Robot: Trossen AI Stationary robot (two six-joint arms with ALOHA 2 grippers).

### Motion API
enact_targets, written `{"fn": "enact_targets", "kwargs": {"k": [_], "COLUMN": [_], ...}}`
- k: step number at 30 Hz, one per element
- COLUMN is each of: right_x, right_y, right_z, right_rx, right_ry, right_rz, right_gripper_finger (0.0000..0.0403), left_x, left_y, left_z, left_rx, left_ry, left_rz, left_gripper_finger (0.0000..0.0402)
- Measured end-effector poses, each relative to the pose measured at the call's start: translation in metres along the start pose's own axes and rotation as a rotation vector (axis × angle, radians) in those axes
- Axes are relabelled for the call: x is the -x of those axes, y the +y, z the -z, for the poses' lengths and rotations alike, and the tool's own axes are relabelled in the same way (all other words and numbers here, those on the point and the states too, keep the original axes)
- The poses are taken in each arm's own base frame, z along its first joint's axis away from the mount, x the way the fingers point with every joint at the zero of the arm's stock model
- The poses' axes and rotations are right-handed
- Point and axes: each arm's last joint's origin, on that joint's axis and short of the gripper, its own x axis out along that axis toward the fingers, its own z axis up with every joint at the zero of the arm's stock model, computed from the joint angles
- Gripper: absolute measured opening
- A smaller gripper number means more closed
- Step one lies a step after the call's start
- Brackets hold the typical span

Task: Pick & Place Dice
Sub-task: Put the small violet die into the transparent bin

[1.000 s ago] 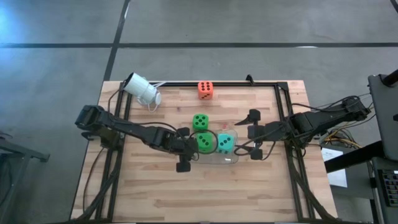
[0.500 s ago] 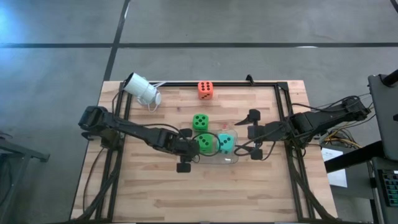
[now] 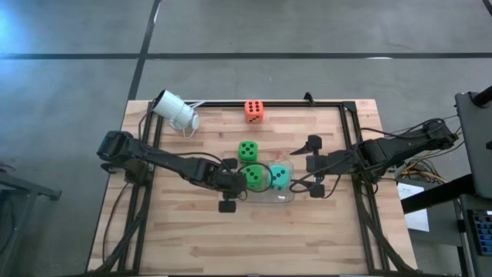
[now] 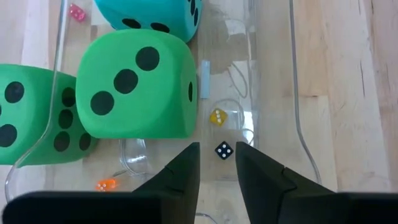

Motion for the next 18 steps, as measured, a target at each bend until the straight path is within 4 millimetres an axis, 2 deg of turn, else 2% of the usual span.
{"fn": "enact_targets", "kwargs": {"k": [4, 8, 18], "right_x": [0.000, 0.000, 0.000], "right_y": [0.000, 0.000, 0.000], "right_z": [0.000, 0.000, 0.000], "right_rx": [0.001, 0.001, -0.002], "right_ry": [0.000, 0.000, 0.000], "right_rz": [0.000, 0.000, 0.000], "right_gripper_finger": [0.0400, 0.0400, 0.0400], "left_x": [0.006, 0.023, 0.075], "left_y": [0.005, 0.011, 0.030], "left_z": [-0.003, -0.006, 0.014], "left_rx": [0.012, 0.024, 0.105], "left_ry": [0.001, -0.011, -0.037], "left_rz": [-0.006, -0.013, -0.189], "left_gripper_finger": [0.0104, 0.0104, 0.0104]}}
